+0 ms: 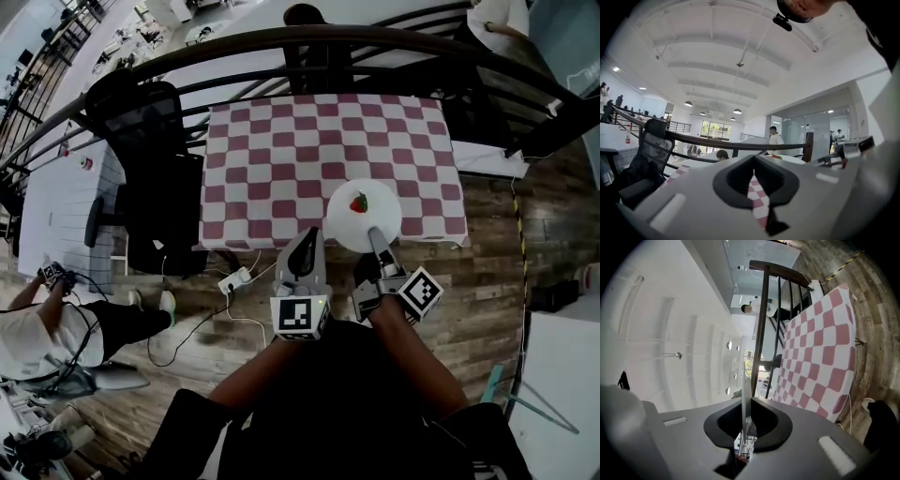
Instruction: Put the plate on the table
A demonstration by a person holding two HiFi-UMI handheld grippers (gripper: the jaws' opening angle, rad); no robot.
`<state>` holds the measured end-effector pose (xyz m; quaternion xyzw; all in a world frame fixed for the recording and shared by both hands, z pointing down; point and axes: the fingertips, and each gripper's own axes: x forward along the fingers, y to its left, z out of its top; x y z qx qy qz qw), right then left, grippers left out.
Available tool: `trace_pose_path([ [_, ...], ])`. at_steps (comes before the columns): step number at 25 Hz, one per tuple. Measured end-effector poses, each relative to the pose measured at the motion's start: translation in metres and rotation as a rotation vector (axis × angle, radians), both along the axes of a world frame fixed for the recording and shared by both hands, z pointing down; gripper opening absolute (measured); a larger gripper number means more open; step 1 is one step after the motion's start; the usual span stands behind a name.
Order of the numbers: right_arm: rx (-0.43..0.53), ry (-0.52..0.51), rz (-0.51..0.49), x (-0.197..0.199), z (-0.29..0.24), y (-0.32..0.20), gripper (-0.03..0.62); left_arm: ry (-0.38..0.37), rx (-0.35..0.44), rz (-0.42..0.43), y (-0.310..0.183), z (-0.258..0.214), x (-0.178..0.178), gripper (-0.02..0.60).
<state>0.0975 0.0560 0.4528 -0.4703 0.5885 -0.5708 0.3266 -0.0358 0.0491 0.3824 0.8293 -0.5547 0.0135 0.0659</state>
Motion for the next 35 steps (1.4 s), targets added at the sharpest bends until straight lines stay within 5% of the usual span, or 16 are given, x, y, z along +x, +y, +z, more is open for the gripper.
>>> trace_pose_path([
  [20, 0.011, -0.014, 0.063, -0.014, 0.011, -0.159, 0.017, -0.006, -0.026, 0.073, -0.17, 0.023, -0.022, 0.009],
  [35, 0.026, 0.063, -0.082, -0.022, 0.041, -0.225, 0.017, -0.026, -0.079, -0.009, -0.213, 0.059, -0.029, 0.009],
])
